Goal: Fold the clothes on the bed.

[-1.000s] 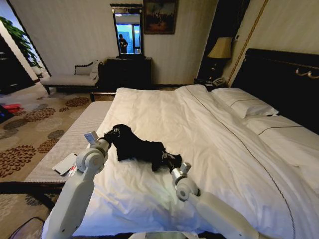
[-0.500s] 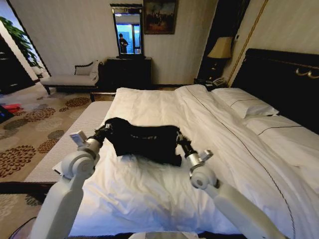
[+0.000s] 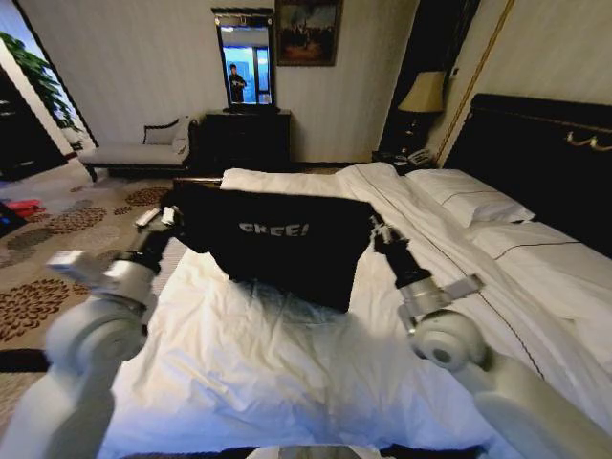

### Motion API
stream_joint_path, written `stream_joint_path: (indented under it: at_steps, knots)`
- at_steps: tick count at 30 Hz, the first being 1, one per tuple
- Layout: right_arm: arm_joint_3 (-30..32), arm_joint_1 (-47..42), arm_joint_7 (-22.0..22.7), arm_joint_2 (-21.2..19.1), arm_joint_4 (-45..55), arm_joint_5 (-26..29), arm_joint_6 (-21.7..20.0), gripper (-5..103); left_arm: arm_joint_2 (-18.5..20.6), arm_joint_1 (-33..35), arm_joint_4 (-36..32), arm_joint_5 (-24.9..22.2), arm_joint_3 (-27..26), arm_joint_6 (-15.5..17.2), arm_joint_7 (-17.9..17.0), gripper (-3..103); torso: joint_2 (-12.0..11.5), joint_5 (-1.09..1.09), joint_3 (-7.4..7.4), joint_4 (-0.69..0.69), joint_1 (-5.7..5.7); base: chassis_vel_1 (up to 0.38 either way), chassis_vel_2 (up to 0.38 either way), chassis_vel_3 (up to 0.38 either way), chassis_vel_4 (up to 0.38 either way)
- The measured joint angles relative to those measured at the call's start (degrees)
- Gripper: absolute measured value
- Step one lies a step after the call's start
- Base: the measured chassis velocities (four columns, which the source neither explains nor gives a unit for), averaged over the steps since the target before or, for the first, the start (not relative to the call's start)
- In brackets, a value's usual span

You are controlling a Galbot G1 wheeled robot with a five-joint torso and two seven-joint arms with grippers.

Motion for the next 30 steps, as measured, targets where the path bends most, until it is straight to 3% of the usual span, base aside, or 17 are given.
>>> stream_joint_path:
  at_steps: [3, 10, 16, 24, 30]
  knots:
    - [7.1, -4.8, -0.1, -1.9, 5.4, 2.6, -0.3, 1, 1.4, 2.2, -1.1, -4.4, -5.4, 0.0, -0.3, 2, 0.0, -0.01, 0.0, -0.03, 0.0, 0.0, 0.0, 0.0, 0.0]
    - [20.9, -10.8, -0.1, -5.2, 6.0, 10.3, -1.1, 1, 2.3, 7.0, -1.1, -9.0, -14.2, 0.0, -0.2, 2, 0.0, -0.01, 0.01, -0.01, 0.0, 0.0, 0.0, 0.0, 0.0]
    - [29.1, -14.3, -2.1, -6.6, 5.9, 11.2, -1.0, 1, 2.9, 9.8, -1.1, -11.9, -19.5, -0.2, -0.2, 2, 0.0, -0.01, 0.0, 0.0, 0.0, 0.0, 0.0, 0.0, 0.0]
    - [28.6, -13.1, -1.8, -8.1, 5.3, 12.5, -1.5, 1, 4.7, 8.5, -0.6, -11.2, -16.2, -0.4, -0.2, 2, 0.0, -0.01, 0.01, -0.02, 0.0, 0.0, 0.0, 0.0, 0.0]
    - [21.7, -1.9, -1.7, -12.8, 5.0, 17.8, -3.3, 0, 11.4, 4.2, -0.4, -11.5, -11.5, -1.2, -0.4, 2, 0.0, -0.02, 0.02, 0.01, 0.0, 0.0, 0.0, 0.0, 0.0]
